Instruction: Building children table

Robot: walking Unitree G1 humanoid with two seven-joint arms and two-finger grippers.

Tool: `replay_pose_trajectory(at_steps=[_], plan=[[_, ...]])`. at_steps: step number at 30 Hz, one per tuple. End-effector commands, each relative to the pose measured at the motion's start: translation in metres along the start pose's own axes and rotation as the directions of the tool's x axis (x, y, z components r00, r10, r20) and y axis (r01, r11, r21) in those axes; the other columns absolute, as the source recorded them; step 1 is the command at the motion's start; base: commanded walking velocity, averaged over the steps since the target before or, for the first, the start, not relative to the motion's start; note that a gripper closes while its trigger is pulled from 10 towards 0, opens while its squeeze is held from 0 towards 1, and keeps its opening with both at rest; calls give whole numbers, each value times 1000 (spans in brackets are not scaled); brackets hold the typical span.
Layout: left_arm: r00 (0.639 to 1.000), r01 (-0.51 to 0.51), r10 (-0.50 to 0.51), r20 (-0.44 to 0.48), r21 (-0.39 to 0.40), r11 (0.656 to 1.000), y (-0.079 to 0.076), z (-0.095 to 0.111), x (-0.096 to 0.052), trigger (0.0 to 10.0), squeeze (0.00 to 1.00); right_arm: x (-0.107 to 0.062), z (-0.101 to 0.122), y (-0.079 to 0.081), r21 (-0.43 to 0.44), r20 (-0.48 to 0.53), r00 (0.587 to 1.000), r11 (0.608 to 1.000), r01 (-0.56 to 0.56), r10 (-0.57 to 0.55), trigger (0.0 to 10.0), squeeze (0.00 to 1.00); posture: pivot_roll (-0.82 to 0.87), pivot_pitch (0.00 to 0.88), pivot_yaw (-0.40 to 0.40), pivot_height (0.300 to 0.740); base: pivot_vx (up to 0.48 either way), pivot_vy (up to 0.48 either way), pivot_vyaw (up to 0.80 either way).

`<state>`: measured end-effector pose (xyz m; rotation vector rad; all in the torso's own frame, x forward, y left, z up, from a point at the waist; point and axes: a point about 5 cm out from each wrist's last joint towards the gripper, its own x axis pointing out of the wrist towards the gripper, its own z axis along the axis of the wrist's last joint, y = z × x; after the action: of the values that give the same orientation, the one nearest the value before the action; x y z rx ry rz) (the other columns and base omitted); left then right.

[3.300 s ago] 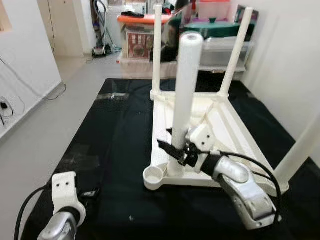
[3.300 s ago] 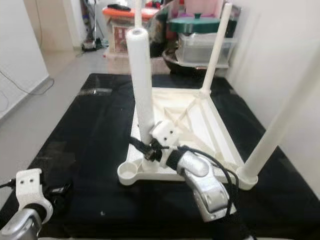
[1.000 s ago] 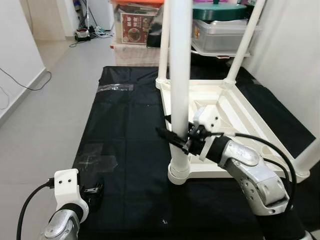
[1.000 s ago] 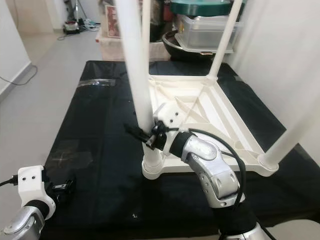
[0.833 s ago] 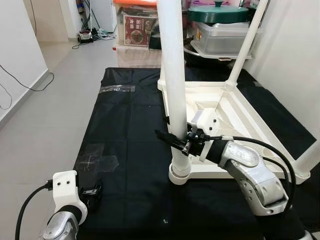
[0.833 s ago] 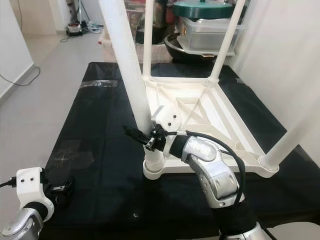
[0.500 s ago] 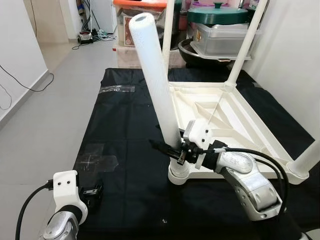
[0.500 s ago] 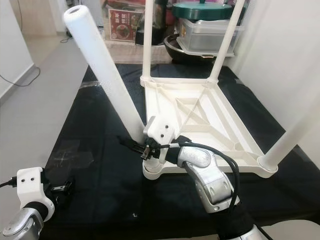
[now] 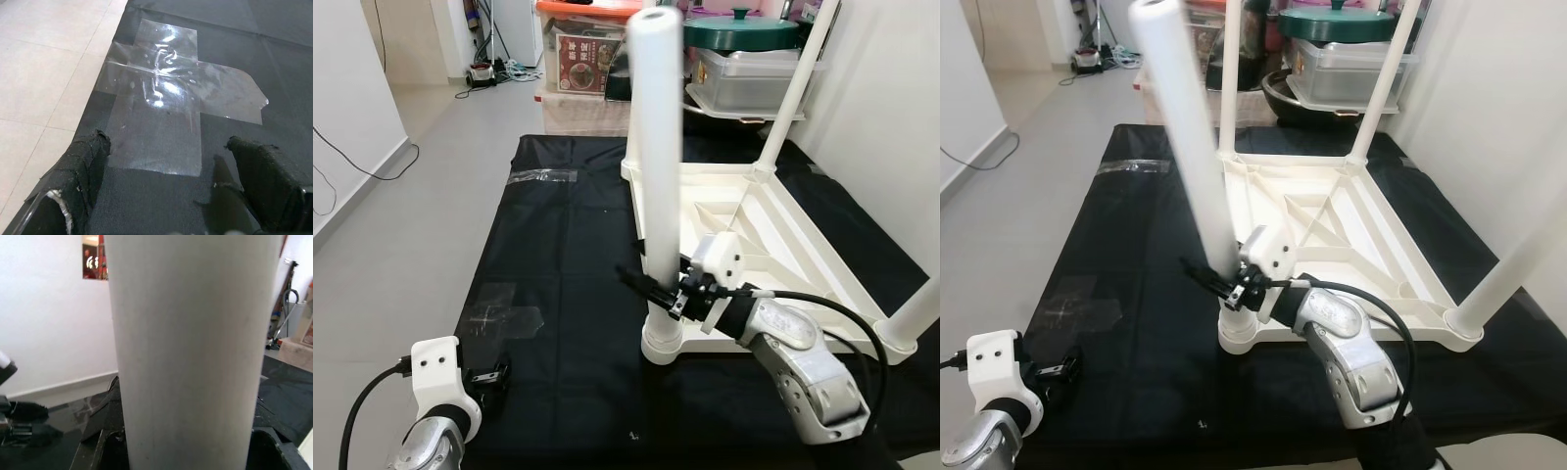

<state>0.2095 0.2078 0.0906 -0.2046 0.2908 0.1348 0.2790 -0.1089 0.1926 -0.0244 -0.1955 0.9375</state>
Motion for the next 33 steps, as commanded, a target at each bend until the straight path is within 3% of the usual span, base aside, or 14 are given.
replay_pose_trajectory(at_steps=[1,7,15,22,25,29,33], plan=[[1000,-4,3,-28,-14,1000,1,-4,0,10000,0,0,-27,11,151,-83,996,988,-22,35,10000,8,37,0,-63,740,0,0,0],[1000,-14,13,-27,-18,1000,2,-4,1,10000,0,-1,-35,11,207,-97,995,978,3,18,10000,8,39,0,-65,740,0,0,0],[999,-22,22,-30,-17,1000,2,-5,0,10000,0,-1,-39,20,201,-112,991,979,-44,68,10000,8,41,0,-66,740,0,0,0],[999,-24,24,-24,-15,1000,4,-3,3,10000,0,-1,-36,23,42,-138,975,985,-168,172,10000,8,38,0,-65,740,0,0,0],[999,-26,25,-25,-18,1000,3,-3,3,10000,0,-1,-37,22,19,-143,975,985,-171,172,10000,8,38,0,-68,740,0,0,0],[999,-28,27,-26,-21,999,3,-4,3,10000,0,-2,-38,21,24,-139,977,987,-161,163,10000,12,42,0,-72,740,0,0,0],[998,-44,42,-36,-45,998,8,-6,2,10000,0,-13,-42,26,95,-103,986,988,-122,132,10000,24,42,0,-69,740,0,0,0]])
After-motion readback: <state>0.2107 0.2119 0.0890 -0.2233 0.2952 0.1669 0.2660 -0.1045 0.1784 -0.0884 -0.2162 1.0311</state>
